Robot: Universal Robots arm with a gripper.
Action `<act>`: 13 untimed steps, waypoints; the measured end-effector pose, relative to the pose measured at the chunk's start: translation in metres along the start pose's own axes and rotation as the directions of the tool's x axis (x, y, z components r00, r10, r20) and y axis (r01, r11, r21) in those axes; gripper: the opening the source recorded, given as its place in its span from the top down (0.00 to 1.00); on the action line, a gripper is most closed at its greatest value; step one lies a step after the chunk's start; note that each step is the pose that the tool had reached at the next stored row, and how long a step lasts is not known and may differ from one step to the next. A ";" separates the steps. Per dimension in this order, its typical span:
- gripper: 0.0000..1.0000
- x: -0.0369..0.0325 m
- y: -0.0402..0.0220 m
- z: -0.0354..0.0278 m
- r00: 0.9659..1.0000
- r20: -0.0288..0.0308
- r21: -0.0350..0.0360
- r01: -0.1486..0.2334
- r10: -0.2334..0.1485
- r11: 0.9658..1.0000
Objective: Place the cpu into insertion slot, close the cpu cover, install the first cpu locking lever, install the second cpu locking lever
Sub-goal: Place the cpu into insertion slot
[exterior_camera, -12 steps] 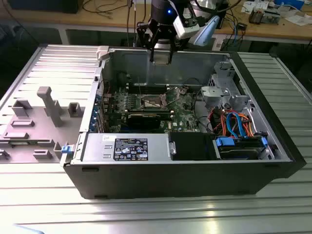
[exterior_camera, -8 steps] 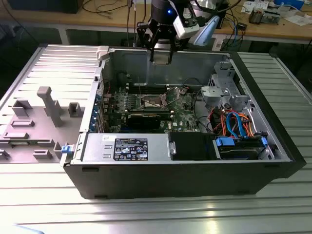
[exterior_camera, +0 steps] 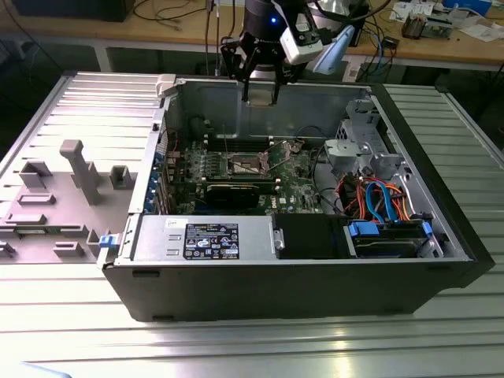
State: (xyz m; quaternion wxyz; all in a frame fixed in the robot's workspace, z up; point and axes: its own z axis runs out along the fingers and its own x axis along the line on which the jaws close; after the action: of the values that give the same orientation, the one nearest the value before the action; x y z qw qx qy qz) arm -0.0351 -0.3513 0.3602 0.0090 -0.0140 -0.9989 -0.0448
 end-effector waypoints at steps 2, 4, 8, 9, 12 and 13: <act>0.46 0.0000 -0.0001 -0.0001 1.000 0.000 0.000 0.000 0.000 1.000; 0.46 0.0000 -0.0002 -0.0001 1.000 0.000 0.000 0.000 0.000 1.000; 0.46 0.0000 -0.0004 0.0009 0.998 0.006 -0.001 -0.070 0.070 0.998; 0.46 0.0000 -0.0005 0.0013 0.997 0.007 -0.002 -0.083 0.083 0.997; 0.46 0.0018 0.0019 0.0025 0.995 0.008 -0.002 -0.095 0.095 0.995; 0.46 0.0025 0.0032 0.0027 0.995 0.008 -0.002 -0.095 0.095 0.995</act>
State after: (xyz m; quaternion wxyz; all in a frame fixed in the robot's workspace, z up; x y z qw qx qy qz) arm -0.0376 -0.3478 0.3578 0.0070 -0.0619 -0.9970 -0.0451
